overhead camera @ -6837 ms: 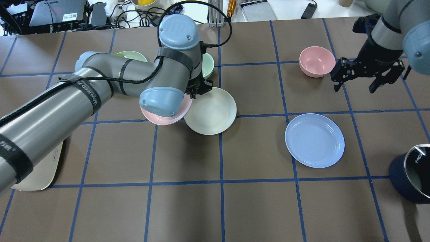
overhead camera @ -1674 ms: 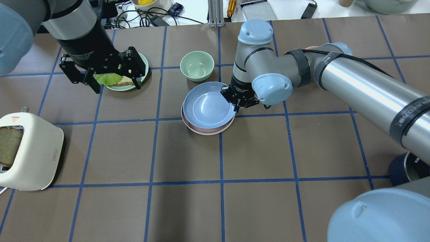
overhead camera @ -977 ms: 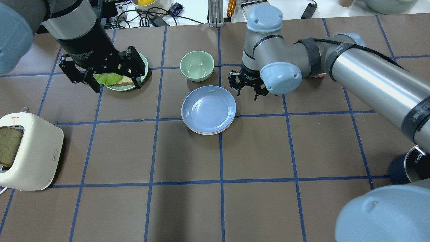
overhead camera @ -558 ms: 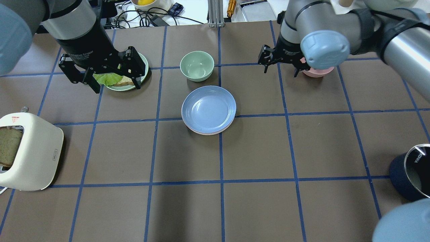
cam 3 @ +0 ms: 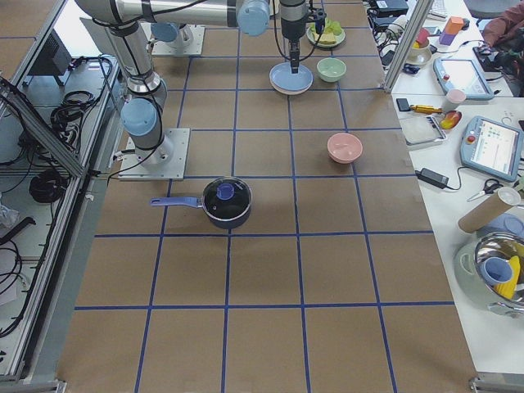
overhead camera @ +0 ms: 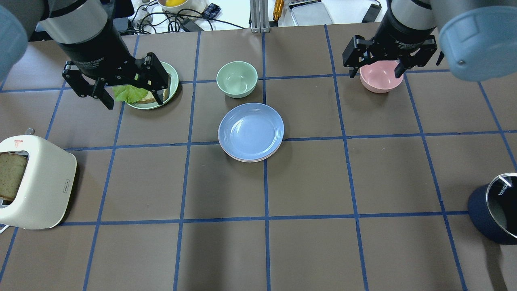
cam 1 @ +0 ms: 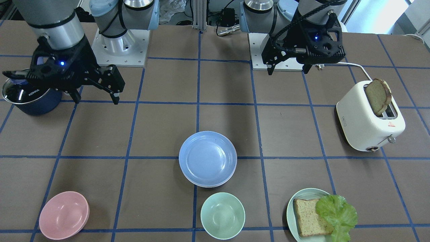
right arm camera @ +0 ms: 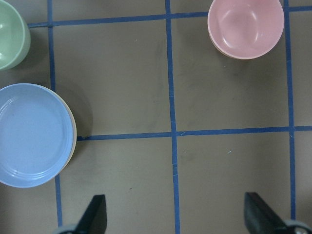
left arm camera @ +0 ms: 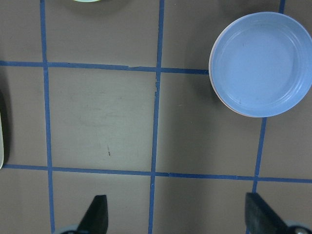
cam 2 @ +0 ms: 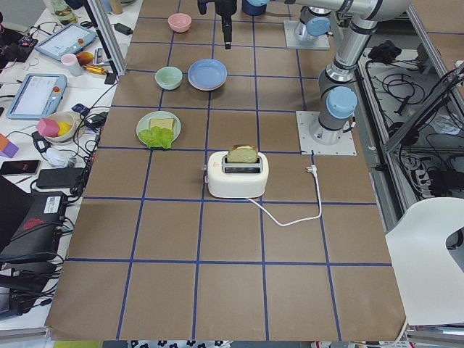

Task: Stack three plates with pink and blue

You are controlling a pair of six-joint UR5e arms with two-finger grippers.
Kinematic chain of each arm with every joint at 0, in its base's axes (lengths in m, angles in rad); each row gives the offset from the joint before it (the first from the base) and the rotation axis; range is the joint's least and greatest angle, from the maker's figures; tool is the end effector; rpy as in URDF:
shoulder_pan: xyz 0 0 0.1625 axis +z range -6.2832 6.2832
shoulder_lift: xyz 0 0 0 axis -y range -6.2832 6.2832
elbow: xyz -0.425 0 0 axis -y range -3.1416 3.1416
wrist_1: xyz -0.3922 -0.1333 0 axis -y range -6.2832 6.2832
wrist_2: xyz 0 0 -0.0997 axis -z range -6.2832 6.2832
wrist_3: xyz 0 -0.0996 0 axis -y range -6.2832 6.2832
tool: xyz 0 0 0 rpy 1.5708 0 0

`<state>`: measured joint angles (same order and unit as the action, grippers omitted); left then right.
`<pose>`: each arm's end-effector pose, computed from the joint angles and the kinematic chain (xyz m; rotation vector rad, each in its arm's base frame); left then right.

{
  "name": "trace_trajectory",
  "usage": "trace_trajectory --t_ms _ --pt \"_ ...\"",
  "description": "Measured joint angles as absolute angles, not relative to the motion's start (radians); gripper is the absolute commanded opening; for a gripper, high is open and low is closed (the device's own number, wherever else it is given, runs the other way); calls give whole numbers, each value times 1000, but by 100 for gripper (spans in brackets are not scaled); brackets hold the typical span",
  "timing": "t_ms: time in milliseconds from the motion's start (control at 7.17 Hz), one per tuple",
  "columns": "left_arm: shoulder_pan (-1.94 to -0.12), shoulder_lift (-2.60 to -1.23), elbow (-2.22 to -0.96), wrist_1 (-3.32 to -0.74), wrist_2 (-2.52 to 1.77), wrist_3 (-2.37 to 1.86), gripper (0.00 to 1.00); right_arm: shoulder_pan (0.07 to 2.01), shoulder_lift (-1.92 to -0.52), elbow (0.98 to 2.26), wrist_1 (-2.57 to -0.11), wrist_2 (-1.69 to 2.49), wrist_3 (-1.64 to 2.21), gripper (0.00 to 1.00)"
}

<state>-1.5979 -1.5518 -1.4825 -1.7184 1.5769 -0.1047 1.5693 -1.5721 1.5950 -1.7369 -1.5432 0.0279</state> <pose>-0.1456 -0.4737 0.5259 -0.1213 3.1299 0.0624 0.1353 -0.5046 0.4942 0.0426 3.1040 -0.2221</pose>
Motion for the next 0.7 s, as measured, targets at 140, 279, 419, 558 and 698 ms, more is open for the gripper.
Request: trace_trajectory --t_ms 140,279,419,558,698 --pt "-1586 -1554 -1472 -1722 1577 -103 100 1569 -1587 1593 -1708 -1544 15 100" --pt "-1578 -1558 -1464 -1724 1577 -103 100 1568 -1592 1589 -1690 -1546 0 100" --pt "-1579 -1554 -1454 -1726 1577 -105 100 1566 -1597 1588 -1682 -1548 -14 100" --pt "-1586 -1545 -1444 -1738 1576 -109 100 1565 -1605 1589 -1674 -1567 -24 100" --pt "-1588 -1543 -1435 -1756 1574 -109 100 1565 -1613 1589 -1660 -1593 -33 100"
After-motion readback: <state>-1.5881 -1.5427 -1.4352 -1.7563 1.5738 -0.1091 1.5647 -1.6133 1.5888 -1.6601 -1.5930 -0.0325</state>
